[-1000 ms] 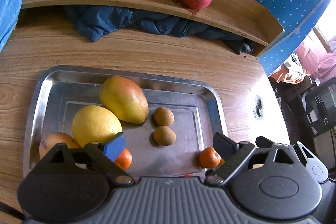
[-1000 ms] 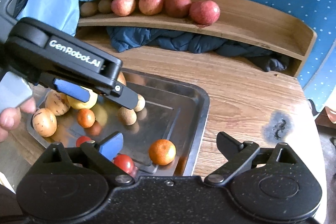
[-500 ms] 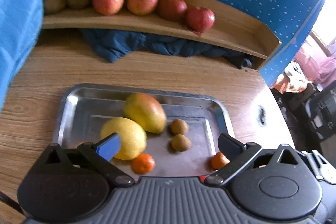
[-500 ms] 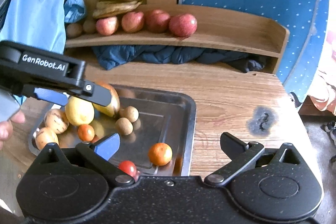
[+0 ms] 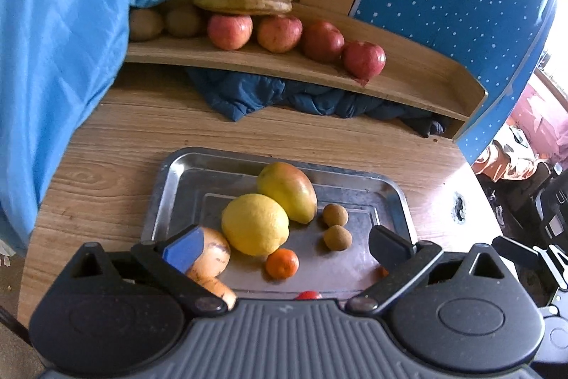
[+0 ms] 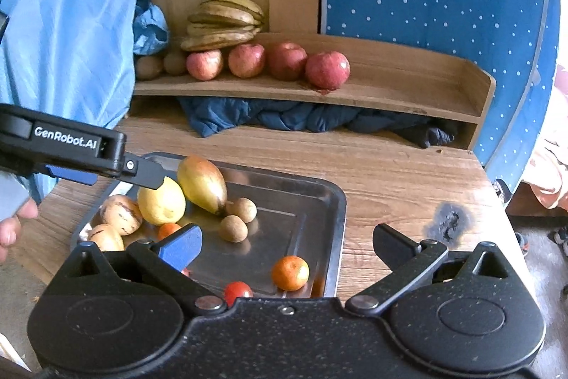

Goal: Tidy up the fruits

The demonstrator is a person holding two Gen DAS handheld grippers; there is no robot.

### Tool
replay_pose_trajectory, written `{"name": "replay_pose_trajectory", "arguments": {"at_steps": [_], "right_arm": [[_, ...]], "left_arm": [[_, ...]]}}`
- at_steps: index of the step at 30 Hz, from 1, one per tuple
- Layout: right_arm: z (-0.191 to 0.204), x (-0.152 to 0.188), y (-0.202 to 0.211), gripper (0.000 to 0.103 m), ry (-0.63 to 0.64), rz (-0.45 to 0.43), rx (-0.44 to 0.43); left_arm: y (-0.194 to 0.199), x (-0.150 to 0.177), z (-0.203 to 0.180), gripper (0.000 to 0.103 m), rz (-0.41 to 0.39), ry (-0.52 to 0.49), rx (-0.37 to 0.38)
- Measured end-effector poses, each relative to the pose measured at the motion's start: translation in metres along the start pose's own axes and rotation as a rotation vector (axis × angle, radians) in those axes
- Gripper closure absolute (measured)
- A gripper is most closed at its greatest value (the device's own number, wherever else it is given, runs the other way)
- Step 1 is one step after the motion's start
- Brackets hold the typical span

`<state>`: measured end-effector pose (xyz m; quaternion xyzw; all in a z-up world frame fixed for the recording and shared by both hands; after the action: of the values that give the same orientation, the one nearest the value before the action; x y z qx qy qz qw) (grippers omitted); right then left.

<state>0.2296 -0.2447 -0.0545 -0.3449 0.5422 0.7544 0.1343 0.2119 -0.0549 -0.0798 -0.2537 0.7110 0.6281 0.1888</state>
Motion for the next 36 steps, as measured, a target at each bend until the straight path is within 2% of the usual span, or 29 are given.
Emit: {"name": "replay_pose_trajectory", "arguments": {"at_steps": [20,36], "right_arm": [[0.007,0.017,0.064,0.001,0.02,-0.096,-0.035],[0.018,0.055,0.113,0.001,0.006,-0.123,-0.054]], "left_arm": [[0.071,0.052,0.001,0.001,-0.127,0.012,-0.104],[0.118,0.096,0.006,0.001,-0.139,0.014,-0.128]]}}
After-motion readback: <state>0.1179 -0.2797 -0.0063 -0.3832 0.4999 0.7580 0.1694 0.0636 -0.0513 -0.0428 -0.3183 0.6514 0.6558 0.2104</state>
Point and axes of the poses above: each gripper's, at about its wrist camera, not at the fingertips, and y roughly against the way its jaws point, z to its left, x to its underside, the point moved 10 cm from there along -y, roughly the way its jaws point, and after that the axes turned 8 degrees about -y, right-handed, at the moved point
